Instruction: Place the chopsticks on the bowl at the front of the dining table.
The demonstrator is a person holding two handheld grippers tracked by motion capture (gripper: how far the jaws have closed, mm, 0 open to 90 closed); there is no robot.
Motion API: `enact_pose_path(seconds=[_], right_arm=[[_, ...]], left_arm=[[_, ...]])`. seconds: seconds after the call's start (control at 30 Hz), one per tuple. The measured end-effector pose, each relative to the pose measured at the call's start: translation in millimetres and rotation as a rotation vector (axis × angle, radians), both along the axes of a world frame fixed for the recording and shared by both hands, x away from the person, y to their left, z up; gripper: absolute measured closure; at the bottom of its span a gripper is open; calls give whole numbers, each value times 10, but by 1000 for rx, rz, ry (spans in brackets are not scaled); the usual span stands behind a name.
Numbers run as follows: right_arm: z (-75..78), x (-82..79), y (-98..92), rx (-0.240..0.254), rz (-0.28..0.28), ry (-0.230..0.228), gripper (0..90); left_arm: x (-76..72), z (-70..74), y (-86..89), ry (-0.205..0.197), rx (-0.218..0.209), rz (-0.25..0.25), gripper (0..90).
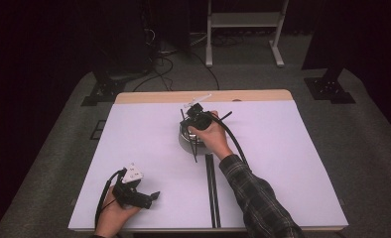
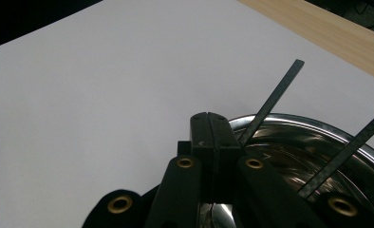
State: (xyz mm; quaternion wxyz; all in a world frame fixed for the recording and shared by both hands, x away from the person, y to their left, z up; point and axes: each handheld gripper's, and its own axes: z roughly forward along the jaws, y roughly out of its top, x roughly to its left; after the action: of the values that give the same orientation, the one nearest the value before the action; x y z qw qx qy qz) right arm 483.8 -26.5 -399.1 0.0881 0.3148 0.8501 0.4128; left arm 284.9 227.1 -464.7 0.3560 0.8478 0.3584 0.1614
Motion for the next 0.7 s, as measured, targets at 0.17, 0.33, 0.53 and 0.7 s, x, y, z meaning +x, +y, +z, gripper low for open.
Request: enact_pose_path(seconds=[0.17,0.33,0.53,0.7], right_arm=[[-36,19,4,-14,-6,7,896],[-47,31,-13,-19,-11,5,896],[-51,46,-42,-23,-21,6,896],[-46,61,-76,-24,-36,7,896]], left_arm=[[0,0,0,0,0,0,0],[0,0,0,0,1,0,0],[0,0,0,0,0,0,0],[0,0,0,0,1,0,0]])
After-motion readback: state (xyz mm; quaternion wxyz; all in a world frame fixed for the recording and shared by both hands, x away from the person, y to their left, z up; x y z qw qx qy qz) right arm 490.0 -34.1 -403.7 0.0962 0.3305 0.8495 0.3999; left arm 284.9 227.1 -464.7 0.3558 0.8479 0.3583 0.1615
